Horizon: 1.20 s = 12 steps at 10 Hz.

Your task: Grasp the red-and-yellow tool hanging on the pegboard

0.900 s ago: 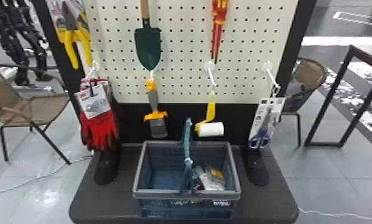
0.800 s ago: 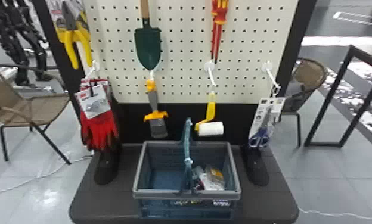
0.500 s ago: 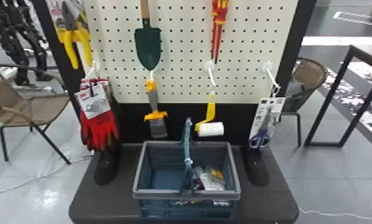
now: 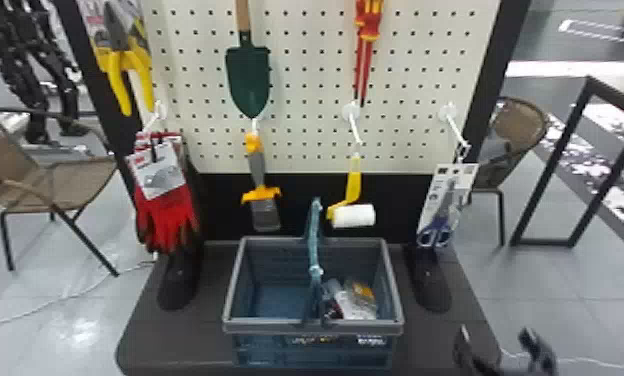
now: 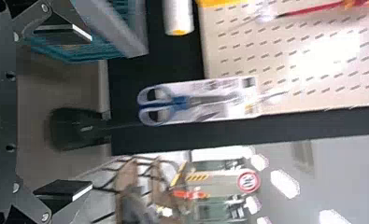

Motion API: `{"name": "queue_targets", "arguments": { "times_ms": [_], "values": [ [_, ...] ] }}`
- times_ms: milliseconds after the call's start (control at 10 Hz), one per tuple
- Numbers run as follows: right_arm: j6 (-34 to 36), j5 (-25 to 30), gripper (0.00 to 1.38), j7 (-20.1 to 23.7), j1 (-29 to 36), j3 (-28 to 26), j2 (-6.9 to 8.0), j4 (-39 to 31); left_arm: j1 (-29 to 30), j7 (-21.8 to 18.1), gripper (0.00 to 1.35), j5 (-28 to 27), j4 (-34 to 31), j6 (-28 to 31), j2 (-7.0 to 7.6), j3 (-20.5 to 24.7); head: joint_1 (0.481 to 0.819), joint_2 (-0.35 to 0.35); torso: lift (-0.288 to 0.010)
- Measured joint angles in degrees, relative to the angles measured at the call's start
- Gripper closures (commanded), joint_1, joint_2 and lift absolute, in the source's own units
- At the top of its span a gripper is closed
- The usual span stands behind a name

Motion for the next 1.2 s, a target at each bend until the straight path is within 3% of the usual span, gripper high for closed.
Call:
{"name": "queue_targets", "arguments": {
  "times_ms": [300,600,1000,1200],
  "values": [
    [18.43,-5.17,0.19,7.49,-10.01,0.07,-4.43,-11.08,-0.31,0.00,0.17,0.08,0.00,0.42,0.00,-0.34,0.549,0.000,-0.100],
    [31.58,-6.45,0.19,14.71,-25.21,0.16,-6.29,-11.46,-1.42,0.00,0.17,0.08,0.01,1.75,0.74,-1.37,0.549,0.000,-0.100],
    [37.33,-14.65,0.19,14.37,-44.14,7.55,-15.25,-9.51,-3.56,0.00,0.17,0.19,0.60,3.47,1.96,-3.05,0.549,0.000,-0.100],
    [37.82,-20.58,0.19,13.79,-51.92,13.94,-18.61,-7.00,-4.43,0.00,0.17,0.45,0.99,3.83,2.61,-3.84,0.549,0.000,-0.100]
  ]
}}
